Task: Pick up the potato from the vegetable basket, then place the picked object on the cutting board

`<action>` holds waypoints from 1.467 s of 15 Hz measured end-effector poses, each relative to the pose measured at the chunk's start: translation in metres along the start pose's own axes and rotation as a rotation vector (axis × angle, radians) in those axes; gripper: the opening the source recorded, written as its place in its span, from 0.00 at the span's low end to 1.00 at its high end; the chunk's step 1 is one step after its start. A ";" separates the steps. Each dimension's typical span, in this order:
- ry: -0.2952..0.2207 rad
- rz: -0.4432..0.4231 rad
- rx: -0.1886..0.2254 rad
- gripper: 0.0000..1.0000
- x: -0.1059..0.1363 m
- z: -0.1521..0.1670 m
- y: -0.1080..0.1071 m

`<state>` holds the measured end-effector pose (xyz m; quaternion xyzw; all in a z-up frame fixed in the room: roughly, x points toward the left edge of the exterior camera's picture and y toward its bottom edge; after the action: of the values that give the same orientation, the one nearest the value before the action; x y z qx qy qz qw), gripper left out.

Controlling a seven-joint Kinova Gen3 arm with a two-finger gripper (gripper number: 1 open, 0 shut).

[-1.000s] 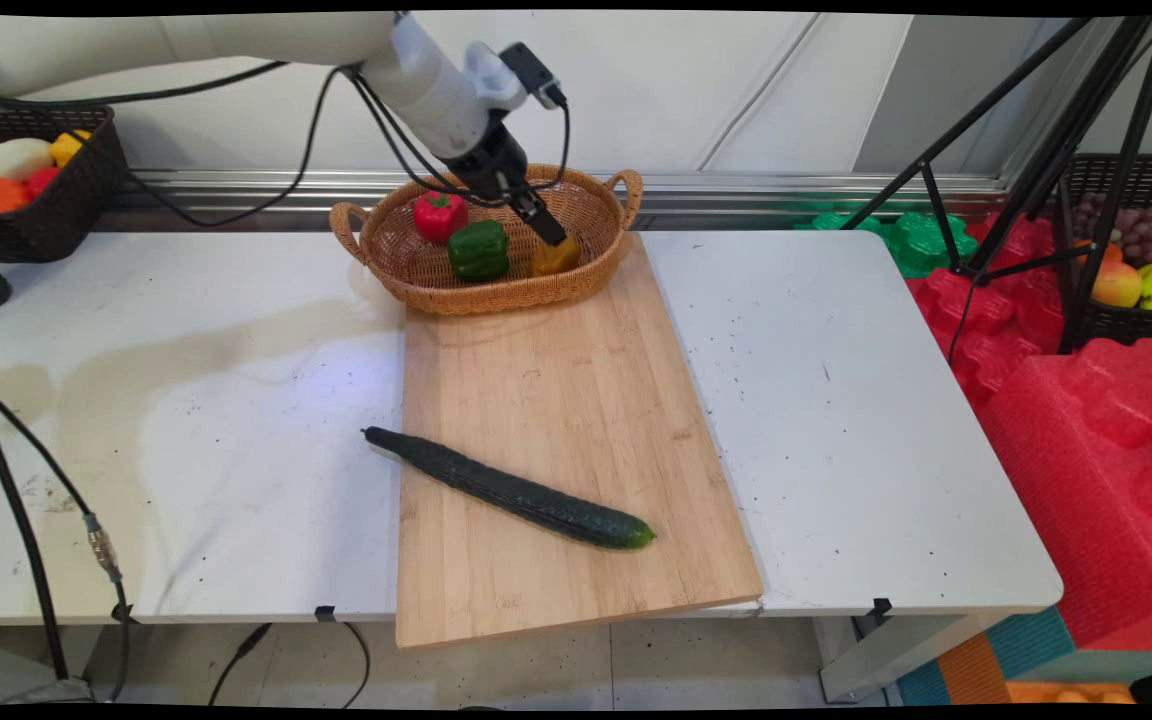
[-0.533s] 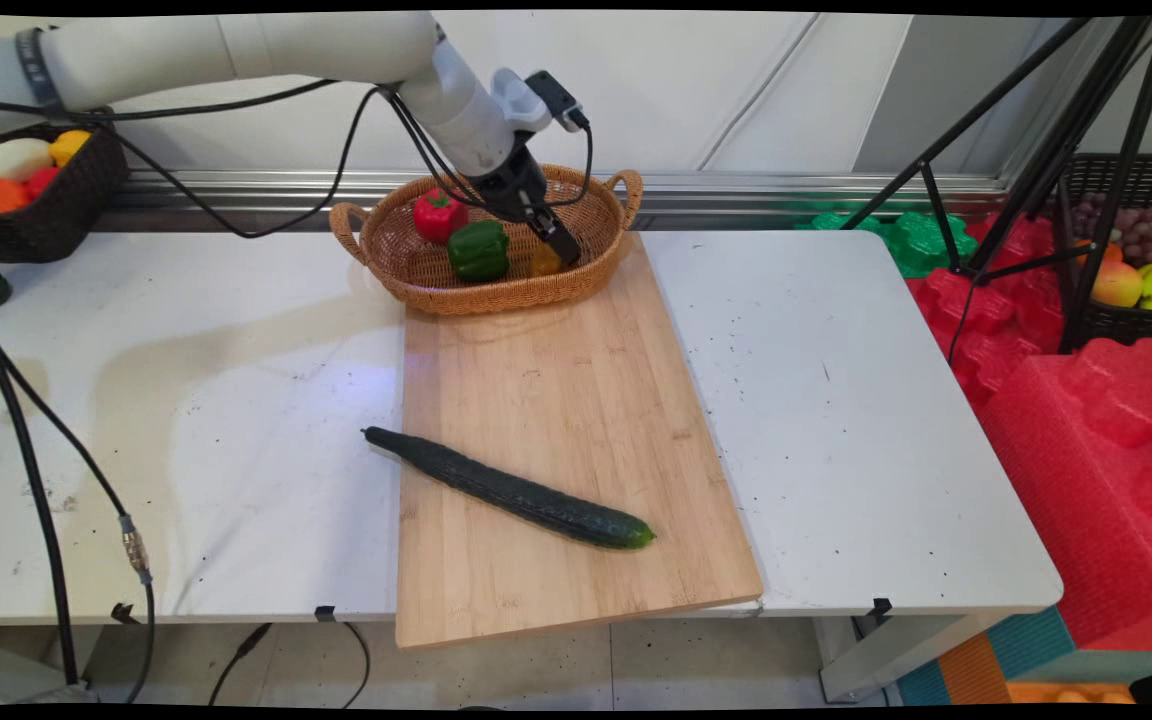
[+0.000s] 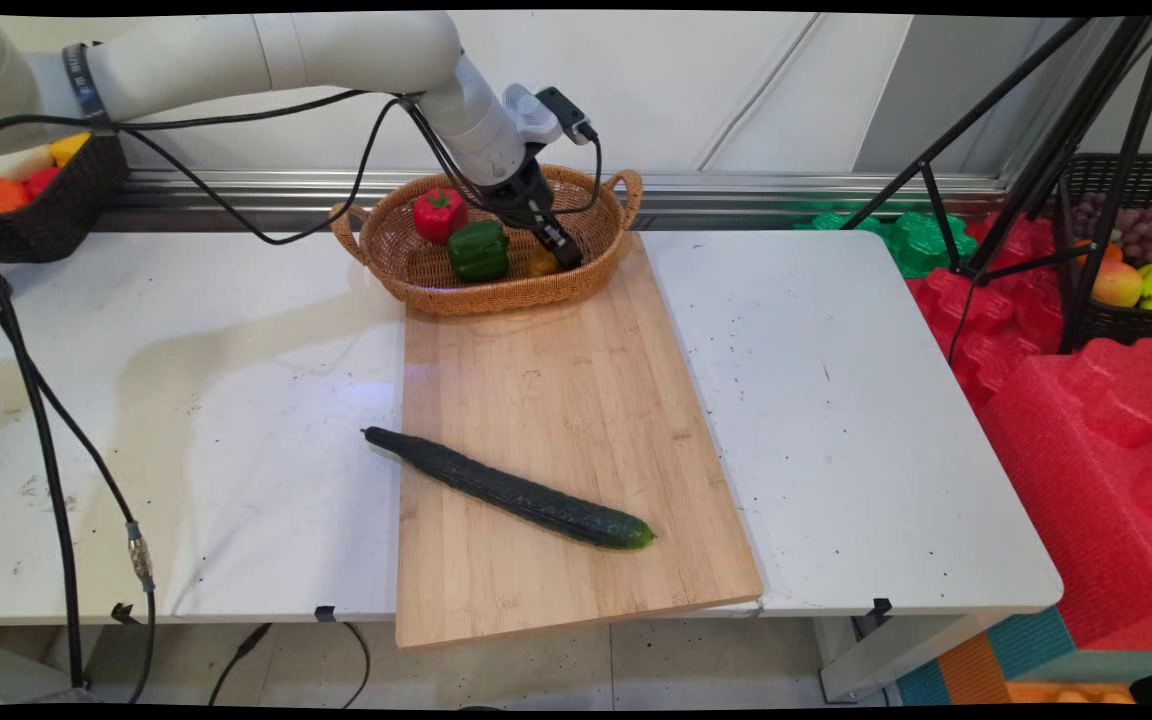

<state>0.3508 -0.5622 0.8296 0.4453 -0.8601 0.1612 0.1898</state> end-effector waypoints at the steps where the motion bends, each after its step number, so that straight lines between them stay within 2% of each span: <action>1: -0.001 -0.002 -0.001 0.00 0.001 0.002 0.000; 6: 0.005 -0.013 0.003 0.00 0.006 0.003 -0.001; 10: 0.043 -0.023 0.024 0.00 0.015 -0.010 0.000; 14: 0.109 -0.029 0.063 0.00 0.024 -0.042 0.004; 17: 0.178 -0.034 0.091 0.00 0.022 -0.084 0.014; 19: 0.210 -0.034 0.095 0.00 0.014 -0.110 0.027; 22: 0.229 -0.016 0.081 0.00 -0.007 -0.140 0.051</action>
<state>0.3381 -0.4670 0.9435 0.4381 -0.8221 0.2439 0.2698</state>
